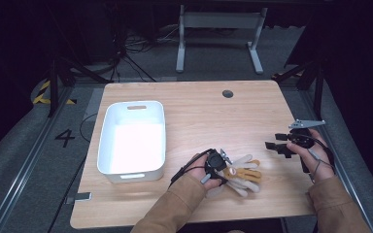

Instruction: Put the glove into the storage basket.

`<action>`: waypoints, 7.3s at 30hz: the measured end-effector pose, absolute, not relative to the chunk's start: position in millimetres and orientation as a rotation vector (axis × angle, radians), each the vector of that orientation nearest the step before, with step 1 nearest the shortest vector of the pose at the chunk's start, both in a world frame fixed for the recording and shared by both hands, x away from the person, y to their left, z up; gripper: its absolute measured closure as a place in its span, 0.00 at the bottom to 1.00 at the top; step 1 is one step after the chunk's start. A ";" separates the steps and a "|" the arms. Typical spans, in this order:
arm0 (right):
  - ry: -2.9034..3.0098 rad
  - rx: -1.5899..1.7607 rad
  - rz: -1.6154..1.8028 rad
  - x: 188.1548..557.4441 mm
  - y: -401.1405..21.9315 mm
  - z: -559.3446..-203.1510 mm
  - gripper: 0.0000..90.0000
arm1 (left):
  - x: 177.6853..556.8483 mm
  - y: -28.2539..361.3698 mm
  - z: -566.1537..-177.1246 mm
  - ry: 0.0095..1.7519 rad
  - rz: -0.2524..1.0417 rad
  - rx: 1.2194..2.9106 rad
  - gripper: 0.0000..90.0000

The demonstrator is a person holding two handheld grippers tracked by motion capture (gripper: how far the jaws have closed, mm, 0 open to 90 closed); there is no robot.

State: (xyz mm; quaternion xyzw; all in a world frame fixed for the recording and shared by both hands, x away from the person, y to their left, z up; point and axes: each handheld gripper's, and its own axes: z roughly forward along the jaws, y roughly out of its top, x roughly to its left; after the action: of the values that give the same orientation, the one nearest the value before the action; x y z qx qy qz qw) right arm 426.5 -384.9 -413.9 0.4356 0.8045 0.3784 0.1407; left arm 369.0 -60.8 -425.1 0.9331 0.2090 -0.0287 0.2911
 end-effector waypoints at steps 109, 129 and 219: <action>2.439 1.472 0.911 477.4 -367.2 -426.2 0.54 | 430.0 78.4 -284.1 1.782 0.084 1.905 0.79; 2.450 1.504 0.954 477.2 -369.7 -427.6 0.54 | 431.9 107.7 -288.5 1.949 0.088 1.724 0.79; 2.441 1.541 0.952 476.7 -378.5 -434.1 0.52 | 449.7 165.5 -411.2 2.208 0.045 1.614 0.77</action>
State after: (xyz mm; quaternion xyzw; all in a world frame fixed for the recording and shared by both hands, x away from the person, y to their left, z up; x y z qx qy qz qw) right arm 476.7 -378.5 -434.1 0.5063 0.8020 0.3129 0.0508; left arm 449.7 165.5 -411.2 0.5780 0.7906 0.0160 0.2015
